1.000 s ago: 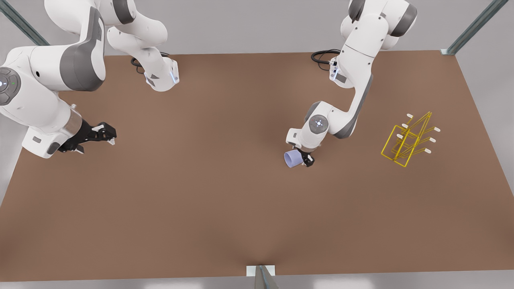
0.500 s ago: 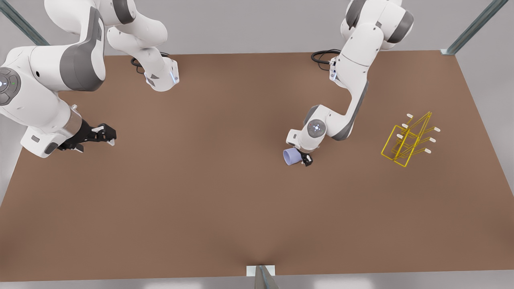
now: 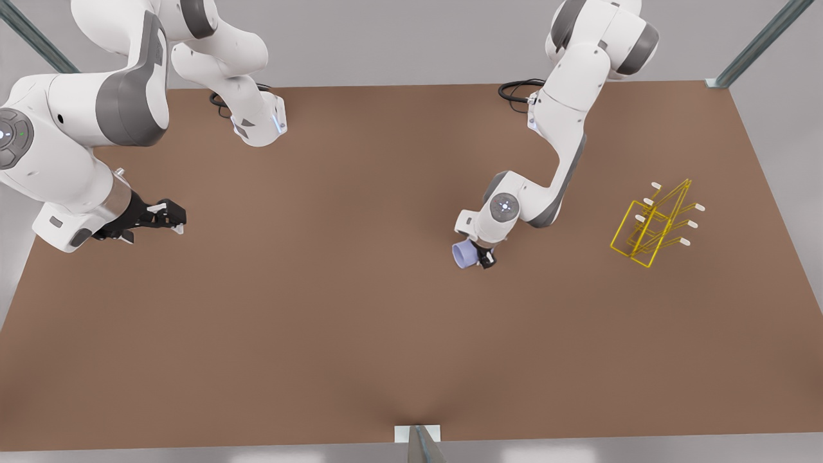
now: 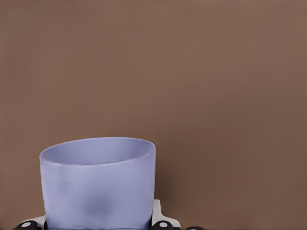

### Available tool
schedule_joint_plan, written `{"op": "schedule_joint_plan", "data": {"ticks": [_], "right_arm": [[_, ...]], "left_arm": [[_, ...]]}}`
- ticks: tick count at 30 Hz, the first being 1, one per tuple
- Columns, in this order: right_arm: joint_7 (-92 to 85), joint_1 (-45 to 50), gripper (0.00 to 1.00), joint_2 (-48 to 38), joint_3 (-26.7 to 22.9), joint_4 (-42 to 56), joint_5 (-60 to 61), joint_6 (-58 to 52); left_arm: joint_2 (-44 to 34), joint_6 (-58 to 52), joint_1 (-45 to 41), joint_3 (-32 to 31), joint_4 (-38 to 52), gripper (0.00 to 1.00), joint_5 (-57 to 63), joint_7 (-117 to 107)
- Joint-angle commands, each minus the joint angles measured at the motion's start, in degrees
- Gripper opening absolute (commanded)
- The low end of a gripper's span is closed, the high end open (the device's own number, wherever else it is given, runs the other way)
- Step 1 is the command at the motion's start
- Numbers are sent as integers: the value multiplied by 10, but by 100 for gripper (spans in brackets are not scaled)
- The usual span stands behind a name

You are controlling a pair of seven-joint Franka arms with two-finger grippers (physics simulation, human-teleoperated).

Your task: Place the cup on the cup holder

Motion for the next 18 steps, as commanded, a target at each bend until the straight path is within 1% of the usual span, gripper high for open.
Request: {"op": "schedule_joint_plan", "data": {"ticks": [1,2,4,5,6,8,9,10,12,13,16,18], "right_arm": [[13,0,100,-1,0,0,0,0],[13,0,100,-1,0,0,0,0],[13,0,100,-1,0,0,0,0],[13,0,100,-1,0,0,0,0],[13,0,100,-1,0,0,0,0],[13,-1,100,-1,0,0,-1,0],[12,-1,100,-1,0,0,-1,0],[12,-1,100,-1,-1,0,-1,0],[12,-1,100,-1,0,0,-1,0],[12,-1,100,-1,-1,0,-1,0],[12,-1,100,-1,0,0,-1,0],[12,-1,100,-1,-1,0,-1,0]], "left_arm": [[-1,-142,0,0,49,79,5,7],[-1,-218,0,2,76,79,48,6],[-1,-461,0,7,171,79,211,13],[0,-564,0,7,216,79,252,28],[0,-615,-1,6,231,79,313,39],[1,-778,-51,6,241,79,499,54],[6,-840,-64,6,240,79,589,75],[29,-910,-70,6,240,79,673,91],[38,-974,-65,7,230,79,775,98],[43,-989,-64,16,217,79,815,98],[19,-979,-65,69,113,79,882,98],[4,-965,-64,91,65,79,914,97]]}}
